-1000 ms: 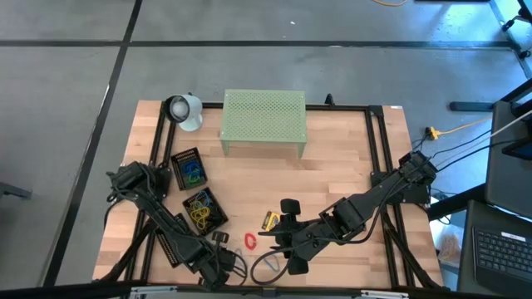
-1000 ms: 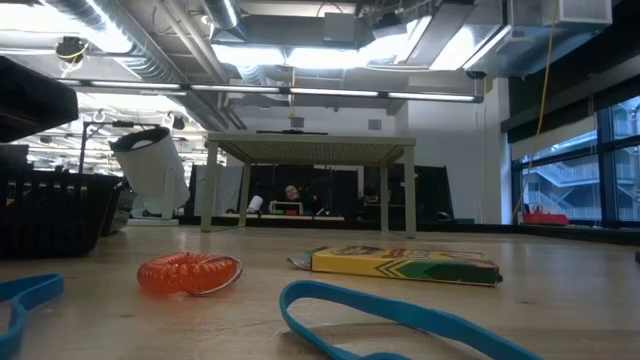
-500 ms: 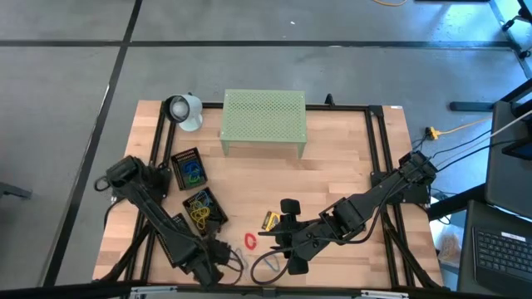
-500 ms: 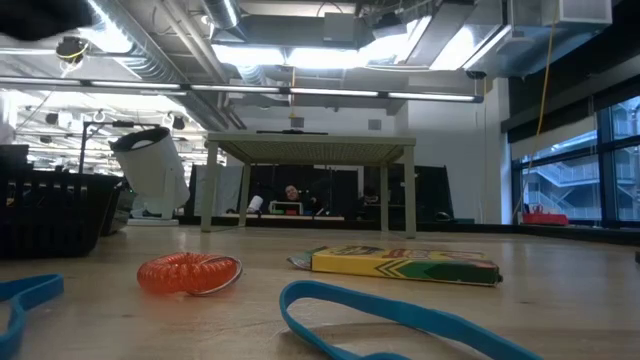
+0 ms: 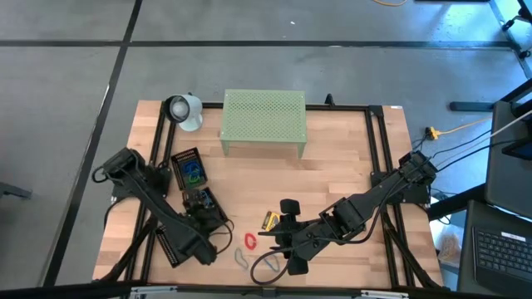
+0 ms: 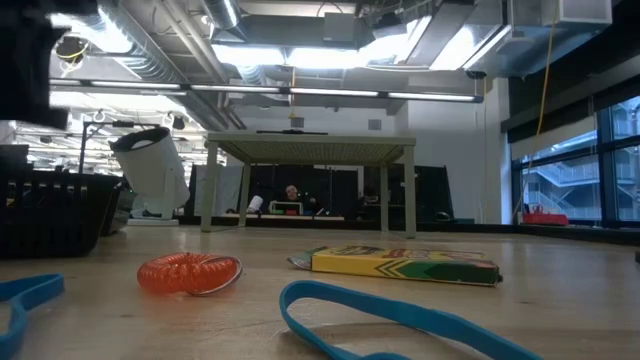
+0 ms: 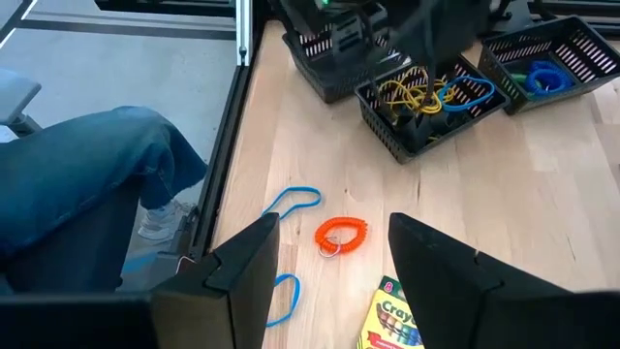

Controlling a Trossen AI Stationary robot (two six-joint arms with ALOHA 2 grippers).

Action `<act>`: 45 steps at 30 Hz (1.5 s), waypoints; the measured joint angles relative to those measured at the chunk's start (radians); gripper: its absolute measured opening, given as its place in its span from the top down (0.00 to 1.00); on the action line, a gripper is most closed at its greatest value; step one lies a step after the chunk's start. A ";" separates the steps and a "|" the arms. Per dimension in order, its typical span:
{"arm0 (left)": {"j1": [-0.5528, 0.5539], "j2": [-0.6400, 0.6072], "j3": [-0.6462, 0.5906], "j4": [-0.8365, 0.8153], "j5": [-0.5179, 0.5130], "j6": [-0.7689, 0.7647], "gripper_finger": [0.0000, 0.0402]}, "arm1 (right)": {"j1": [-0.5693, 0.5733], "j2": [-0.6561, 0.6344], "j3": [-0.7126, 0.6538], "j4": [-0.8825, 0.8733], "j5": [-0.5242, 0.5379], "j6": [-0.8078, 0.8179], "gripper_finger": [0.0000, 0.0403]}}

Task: Pick & Place Office Desk Supplies
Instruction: Put the black rubber band into the middle black bin, then put the red spring rubber band into the top black bin

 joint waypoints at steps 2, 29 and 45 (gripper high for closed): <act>0.016 0.000 -0.044 0.036 0.036 0.034 0.99 | 0.000 0.000 0.000 0.003 0.000 0.000 0.51; 0.120 0.001 -0.090 0.174 0.221 0.054 0.65 | 0.000 0.000 0.000 0.040 0.003 0.000 0.51; 0.095 0.013 -0.029 0.760 -0.029 0.408 0.61 | -0.002 0.000 0.000 0.049 0.000 0.000 0.51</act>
